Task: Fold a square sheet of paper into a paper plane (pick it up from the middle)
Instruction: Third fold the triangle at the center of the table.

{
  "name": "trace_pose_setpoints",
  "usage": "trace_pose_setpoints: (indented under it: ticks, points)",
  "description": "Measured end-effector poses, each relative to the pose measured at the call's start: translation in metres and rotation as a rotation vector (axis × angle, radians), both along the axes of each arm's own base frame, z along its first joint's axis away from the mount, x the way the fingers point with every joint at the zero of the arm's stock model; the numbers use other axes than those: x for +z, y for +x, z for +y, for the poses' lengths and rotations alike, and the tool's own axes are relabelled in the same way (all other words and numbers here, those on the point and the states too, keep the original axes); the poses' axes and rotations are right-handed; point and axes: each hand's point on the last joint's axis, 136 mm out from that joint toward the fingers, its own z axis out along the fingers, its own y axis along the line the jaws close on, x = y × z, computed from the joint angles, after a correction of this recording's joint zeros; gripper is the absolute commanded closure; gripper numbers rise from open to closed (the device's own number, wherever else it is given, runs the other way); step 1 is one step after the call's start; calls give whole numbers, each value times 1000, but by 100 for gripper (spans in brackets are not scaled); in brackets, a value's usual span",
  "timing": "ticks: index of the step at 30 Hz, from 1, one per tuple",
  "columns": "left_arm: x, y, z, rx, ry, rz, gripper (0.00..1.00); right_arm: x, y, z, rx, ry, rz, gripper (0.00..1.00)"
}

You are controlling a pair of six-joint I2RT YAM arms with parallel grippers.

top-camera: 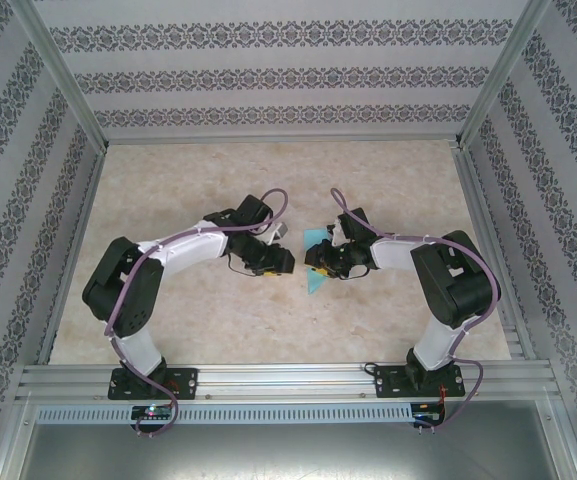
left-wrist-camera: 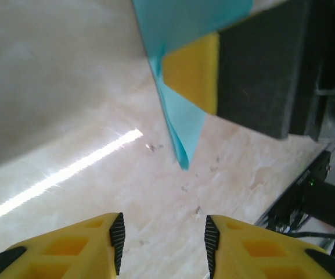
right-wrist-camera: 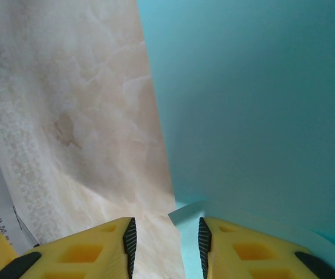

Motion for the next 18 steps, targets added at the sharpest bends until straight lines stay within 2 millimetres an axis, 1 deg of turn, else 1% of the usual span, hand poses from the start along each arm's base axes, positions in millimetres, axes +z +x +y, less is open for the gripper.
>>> trace_pose_setpoints:
  ticks: [4, 5, 9, 14, 16, 18]
  points:
    - [3, -14, -20, -62, -22, -29, 66, 0, 0, 1, -3, 2, 0, 63]
    - [4, -16, -25, -75, -29, -38, 67, 0, 0, 1, -3, 2, 1, 63]
    - [4, -20, -40, -109, -53, -69, 72, 0, 0, 1, -12, 4, 5, 65]
    - [-10, -21, -54, -136, -64, -82, 77, -1, -1, 0, -19, 0, 7, 70]
    - [-17, -20, -58, -140, -66, -92, 79, -2, -1, -1, -23, -4, 9, 73]
    - [-23, -20, -58, -142, -66, -94, 84, -3, -1, -1, -26, -8, 10, 74]
